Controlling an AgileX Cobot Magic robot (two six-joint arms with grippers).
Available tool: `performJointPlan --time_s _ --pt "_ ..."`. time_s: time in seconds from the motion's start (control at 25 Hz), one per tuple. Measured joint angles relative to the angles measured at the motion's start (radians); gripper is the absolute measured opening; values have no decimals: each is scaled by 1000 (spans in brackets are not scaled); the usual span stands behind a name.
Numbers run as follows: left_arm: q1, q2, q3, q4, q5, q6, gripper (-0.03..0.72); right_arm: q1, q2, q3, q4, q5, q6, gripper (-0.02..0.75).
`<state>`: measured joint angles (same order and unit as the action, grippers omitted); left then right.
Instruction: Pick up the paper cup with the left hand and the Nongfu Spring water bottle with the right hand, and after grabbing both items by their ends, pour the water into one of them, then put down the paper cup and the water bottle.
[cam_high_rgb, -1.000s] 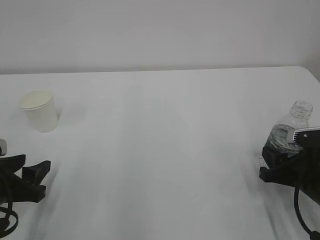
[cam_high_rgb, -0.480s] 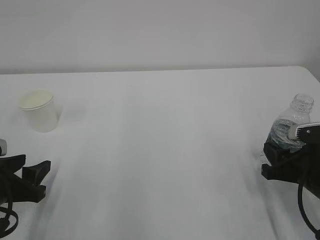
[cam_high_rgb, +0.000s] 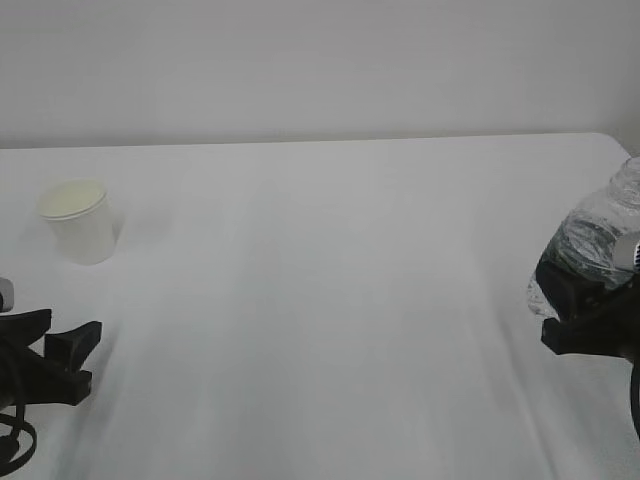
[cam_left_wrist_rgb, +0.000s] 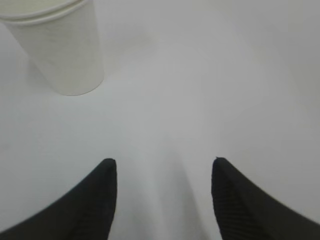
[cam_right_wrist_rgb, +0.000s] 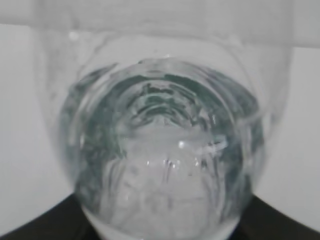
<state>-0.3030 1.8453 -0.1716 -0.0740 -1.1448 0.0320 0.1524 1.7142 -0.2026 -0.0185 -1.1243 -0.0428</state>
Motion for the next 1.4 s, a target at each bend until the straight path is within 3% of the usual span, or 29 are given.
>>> performJointPlan --time_s 0.12,0.32,0.44,0.72,1.0,1.4 --pt "0 0 0 0 0 0 454 0 -35 14 -4 0 0 356" --pt "0 0 0 -4 0 0 608 0 -50 16 -19 0 10 356" --pt "0 0 0 -21 0 0 649 0 -50 20 -33 0 17 356" --pt "0 0 -12 -144 -1 0 660 0 -51 28 -39 4 22 356" --pt "0 11 -149 -215 -1 0 660 0 -51 28 -39 5 22 356" --pt "2 130 -274 -228 -4 0 660 0 -51 28 -39 5 23 356"
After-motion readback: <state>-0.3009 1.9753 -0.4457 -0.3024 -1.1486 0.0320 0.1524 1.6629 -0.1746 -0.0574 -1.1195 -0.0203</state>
